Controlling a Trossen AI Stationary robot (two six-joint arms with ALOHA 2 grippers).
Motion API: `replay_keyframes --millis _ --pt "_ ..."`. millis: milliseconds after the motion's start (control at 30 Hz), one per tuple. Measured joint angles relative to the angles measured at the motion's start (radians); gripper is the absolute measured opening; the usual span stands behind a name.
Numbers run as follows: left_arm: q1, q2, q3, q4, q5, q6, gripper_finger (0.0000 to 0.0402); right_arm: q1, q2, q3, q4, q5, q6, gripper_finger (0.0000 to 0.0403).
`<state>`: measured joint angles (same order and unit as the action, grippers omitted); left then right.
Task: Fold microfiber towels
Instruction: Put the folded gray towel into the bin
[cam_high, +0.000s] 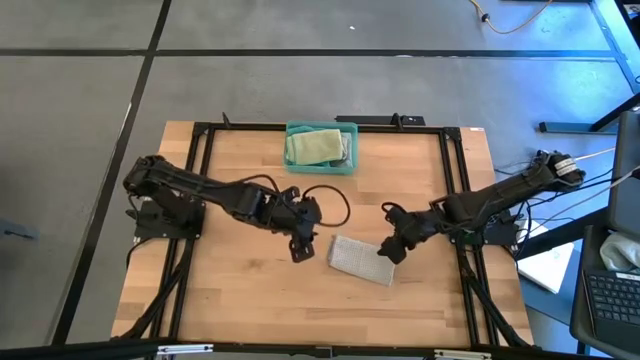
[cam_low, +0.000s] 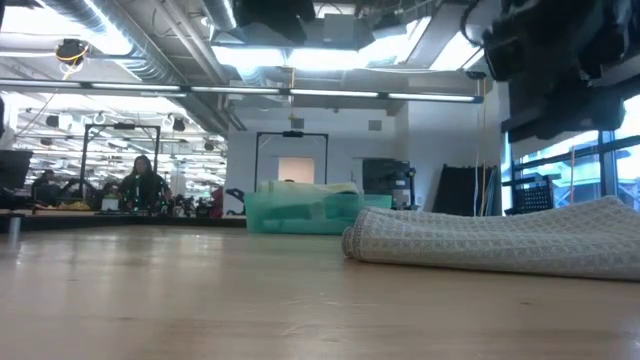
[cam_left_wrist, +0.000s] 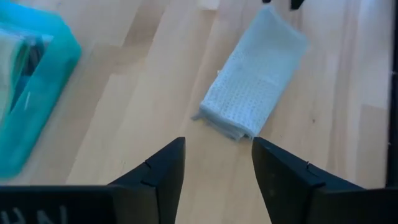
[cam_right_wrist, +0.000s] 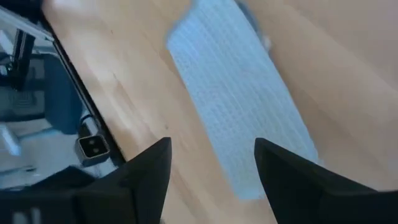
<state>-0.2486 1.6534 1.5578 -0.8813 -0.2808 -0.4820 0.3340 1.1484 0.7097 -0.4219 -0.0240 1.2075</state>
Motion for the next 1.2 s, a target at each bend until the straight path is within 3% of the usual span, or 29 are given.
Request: replay_keyframes --millis 100,167,400,533,700,900,1067,1200 --pt "0.041 -0.019 0.000 -0.009 0.036 0.084 0.0177 -0.047 0.005 0.000 -0.036 -0.108 0.089 0.0232" --pt "0.080 -0.025 0.000 0.005 0.046 0.130 0.0177 -0.061 0.004 0.000 -0.028 -0.123 0.137 0.0232" --pt "0.214 -0.050 -0.001 0.032 0.166 0.314 0.0177 -0.035 0.000 0.000 0.000 0.000 0.308 0.0232" --pt "0.279 -0.053 0.000 0.039 0.287 0.428 0.0177 -0.042 0.002 0.000 -0.006 -0.001 0.320 0.0232" --pt "0.342 -0.053 -0.011 0.043 0.403 0.492 0.0172 -0.091 0.003 0.000 -0.036 -0.068 0.210 0.0232" --pt "0.372 -0.132 -0.140 0.059 0.430 0.445 0.0158 -0.184 0.005 0.000 -0.060 -0.219 -0.061 0.0232" --pt "0.349 -0.235 -0.282 0.162 0.429 0.264 0.0151 -0.274 0.025 0.001 -0.126 -0.371 -0.314 0.0232" --pt "0.297 -0.311 -0.367 0.244 0.365 0.081 0.0150 -0.341 0.066 0.002 -0.142 -0.473 -0.503 0.0247"
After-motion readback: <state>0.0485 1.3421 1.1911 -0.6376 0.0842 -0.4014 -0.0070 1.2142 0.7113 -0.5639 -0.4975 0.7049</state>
